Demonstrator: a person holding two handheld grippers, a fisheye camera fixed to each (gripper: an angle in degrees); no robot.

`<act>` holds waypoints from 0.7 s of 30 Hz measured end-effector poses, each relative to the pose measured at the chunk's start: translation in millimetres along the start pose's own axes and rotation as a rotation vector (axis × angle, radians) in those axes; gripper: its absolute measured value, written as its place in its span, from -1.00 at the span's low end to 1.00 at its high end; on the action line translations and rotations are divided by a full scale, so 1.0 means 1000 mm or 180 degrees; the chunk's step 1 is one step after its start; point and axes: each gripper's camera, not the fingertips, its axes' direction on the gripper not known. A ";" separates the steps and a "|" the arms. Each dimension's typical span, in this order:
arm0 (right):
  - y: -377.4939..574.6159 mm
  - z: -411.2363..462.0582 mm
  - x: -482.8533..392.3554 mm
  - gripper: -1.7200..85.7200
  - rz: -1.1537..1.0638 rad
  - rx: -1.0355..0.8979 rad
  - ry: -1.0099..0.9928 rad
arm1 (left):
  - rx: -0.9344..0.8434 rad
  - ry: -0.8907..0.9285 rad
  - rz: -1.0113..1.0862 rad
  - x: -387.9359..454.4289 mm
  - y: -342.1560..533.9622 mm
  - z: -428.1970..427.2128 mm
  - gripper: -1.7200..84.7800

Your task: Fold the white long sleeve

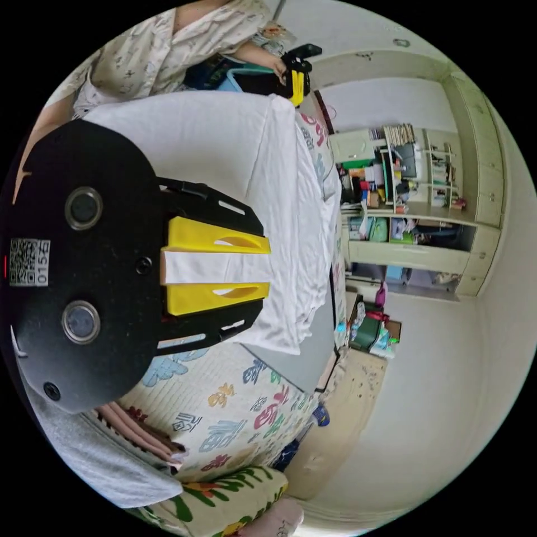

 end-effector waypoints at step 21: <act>0.188 0.087 -0.346 -0.74 -0.0766 0.0293 0.0136 | 0.0517 0.0896 -0.0923 0.140 0.120 0.125 -0.88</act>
